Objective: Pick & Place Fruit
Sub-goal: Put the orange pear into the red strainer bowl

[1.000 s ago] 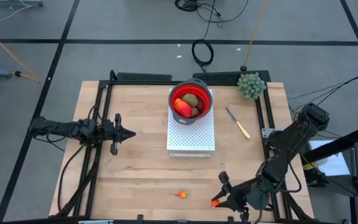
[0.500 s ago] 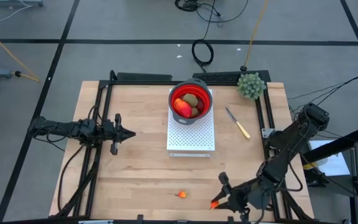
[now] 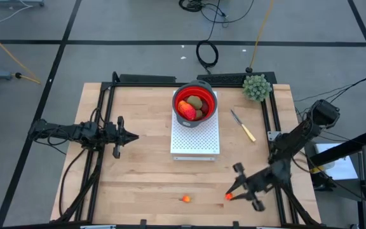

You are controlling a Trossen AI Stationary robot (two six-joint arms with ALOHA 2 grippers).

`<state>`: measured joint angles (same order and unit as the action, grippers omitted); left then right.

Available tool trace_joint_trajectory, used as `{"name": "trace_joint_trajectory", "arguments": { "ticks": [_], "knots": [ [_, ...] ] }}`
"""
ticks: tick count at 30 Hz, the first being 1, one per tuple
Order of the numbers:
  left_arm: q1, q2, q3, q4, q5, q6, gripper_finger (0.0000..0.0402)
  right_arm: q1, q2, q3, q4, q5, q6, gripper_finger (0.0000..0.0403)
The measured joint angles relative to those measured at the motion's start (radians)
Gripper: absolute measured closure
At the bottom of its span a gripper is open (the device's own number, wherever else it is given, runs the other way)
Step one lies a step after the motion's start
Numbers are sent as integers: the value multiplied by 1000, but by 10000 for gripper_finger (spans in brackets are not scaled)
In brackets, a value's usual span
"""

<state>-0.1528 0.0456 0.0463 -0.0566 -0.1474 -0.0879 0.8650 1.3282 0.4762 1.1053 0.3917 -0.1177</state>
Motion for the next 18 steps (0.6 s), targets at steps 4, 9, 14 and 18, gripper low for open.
{"name": "trace_joint_trajectory", "arguments": {
  "ticks": [4, 9, 14, 18],
  "knots": [
    [0, 0, 0, 0, 0, 0, 382, 0, -17, -134, 290, -2, -6, 307],
    [0, 0, 0, 0, -1, 1, 382, 0, -33, -215, 456, 1, -33, 307],
    [0, 0, 0, 0, -2, 2, 382, -11, -65, -200, 459, 28, -70, 307],
    [0, 0, 0, 1, -8, 3, 382, -24, -78, -174, 462, 28, -100, 307]
  ]
}}
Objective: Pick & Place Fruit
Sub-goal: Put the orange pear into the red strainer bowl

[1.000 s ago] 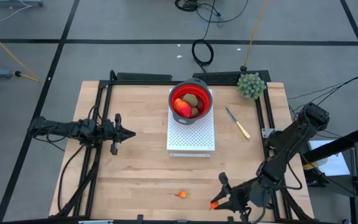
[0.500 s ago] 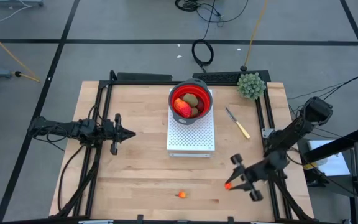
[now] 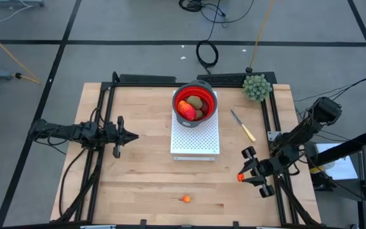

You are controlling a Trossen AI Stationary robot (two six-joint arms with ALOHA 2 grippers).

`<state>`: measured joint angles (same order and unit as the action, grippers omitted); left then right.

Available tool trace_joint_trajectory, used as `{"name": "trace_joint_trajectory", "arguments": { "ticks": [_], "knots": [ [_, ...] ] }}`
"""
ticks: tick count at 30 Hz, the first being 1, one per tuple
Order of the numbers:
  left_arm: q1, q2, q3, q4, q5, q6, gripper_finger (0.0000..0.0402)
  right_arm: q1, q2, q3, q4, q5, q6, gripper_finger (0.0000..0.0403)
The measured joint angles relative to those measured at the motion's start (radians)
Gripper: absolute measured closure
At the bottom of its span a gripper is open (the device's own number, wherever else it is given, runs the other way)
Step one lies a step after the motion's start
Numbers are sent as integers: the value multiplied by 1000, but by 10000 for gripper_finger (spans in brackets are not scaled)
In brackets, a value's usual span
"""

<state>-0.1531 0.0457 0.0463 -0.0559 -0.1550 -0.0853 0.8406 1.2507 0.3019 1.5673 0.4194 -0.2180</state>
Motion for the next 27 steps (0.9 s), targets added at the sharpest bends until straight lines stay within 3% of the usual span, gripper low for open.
{"name": "trace_joint_trajectory", "arguments": {
  "ticks": [12, 14, 20, 23, 27],
  "knots": [
    [0, 0, 0, -1, 0, 0, 382, -10, 0, 5, 0, 2, -7, 307],
    [0, 0, 0, 0, -1, 2, 382, -10, 0, 5, -1, 59, -38, 307],
    [0, 0, 0, 0, -2, 0, 382, -24, 0, 23, -3, 386, -282, 307],
    [0, 0, 0, 0, -2, 2, 382, -55, 0, 56, -10, 447, -447, 307],
    [0, 0, 0, 0, -2, 10, 382, -121, 0, 106, -64, 450, -618, 307]
  ]
}}
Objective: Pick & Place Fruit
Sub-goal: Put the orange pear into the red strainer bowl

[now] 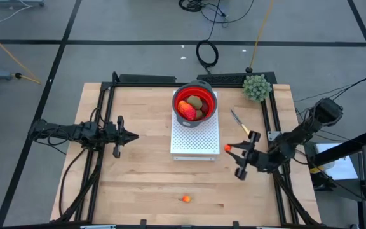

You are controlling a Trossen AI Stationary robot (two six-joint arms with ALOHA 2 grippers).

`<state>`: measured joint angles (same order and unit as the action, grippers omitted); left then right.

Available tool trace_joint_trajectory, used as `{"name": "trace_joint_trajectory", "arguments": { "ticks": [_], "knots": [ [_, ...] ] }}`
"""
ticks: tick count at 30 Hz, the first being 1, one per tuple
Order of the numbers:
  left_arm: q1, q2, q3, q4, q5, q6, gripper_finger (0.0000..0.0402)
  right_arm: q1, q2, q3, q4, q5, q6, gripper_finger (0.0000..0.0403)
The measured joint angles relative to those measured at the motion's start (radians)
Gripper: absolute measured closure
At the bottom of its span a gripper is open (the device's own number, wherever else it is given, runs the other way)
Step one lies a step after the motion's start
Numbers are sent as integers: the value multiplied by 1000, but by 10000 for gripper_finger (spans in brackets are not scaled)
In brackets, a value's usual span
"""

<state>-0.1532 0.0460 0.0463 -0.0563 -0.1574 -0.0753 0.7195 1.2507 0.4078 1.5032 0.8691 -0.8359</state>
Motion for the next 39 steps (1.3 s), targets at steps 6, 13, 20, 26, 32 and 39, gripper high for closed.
{"name": "trace_joint_trajectory", "arguments": {
  "ticks": [6, 13, 20, 26, 32, 39],
  "knots": [
    [0, 0, 0, 0, 0, 1, 382, -124, 0, 86, -181, 2, -96, 307],
    [0, 0, 0, 0, 0, 1, 382, -265, 0, 203, -454, 22, -28, 307],
    [0, 0, 0, 0, -1, 1, 382, -390, 0, 326, -709, 73, 41, 307],
    [0, 0, 0, -1, -1, 1, 382, -492, 0, 420, -969, 73, 159, 307],
    [0, 0, 0, -1, -1, 1, 382, -601, 0, 518, -1261, -23, 356, 307],
    [0, 0, 0, -1, -1, 1, 382, -730, 0, 620, -1521, -190, 554, 307]
  ]
}}
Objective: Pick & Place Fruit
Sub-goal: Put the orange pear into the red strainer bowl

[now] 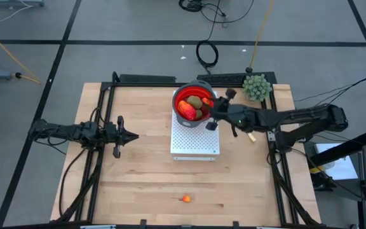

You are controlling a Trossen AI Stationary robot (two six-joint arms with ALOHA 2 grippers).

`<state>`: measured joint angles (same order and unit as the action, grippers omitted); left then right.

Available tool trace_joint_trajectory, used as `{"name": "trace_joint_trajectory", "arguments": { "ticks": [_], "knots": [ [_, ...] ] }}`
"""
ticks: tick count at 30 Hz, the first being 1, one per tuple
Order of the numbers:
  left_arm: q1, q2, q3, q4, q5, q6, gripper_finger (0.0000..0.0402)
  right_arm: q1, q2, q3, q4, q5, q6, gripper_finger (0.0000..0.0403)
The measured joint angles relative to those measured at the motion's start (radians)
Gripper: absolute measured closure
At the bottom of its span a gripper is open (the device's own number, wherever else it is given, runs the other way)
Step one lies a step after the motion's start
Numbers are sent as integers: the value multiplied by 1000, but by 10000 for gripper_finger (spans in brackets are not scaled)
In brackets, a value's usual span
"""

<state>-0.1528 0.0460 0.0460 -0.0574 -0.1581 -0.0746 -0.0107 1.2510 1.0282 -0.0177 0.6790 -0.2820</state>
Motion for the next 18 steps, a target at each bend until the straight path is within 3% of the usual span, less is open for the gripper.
{"name": "trace_joint_trajectory", "arguments": {
  "ticks": [11, 18],
  "knots": [
    [0, 0, 0, 0, 0, 25, 382, -170, 0, 62, -205, -285, 203, 307],
    [0, 0, 0, 0, 0, 28, 382, -201, 0, 62, -247, -423, 249, 307]
  ]
}}
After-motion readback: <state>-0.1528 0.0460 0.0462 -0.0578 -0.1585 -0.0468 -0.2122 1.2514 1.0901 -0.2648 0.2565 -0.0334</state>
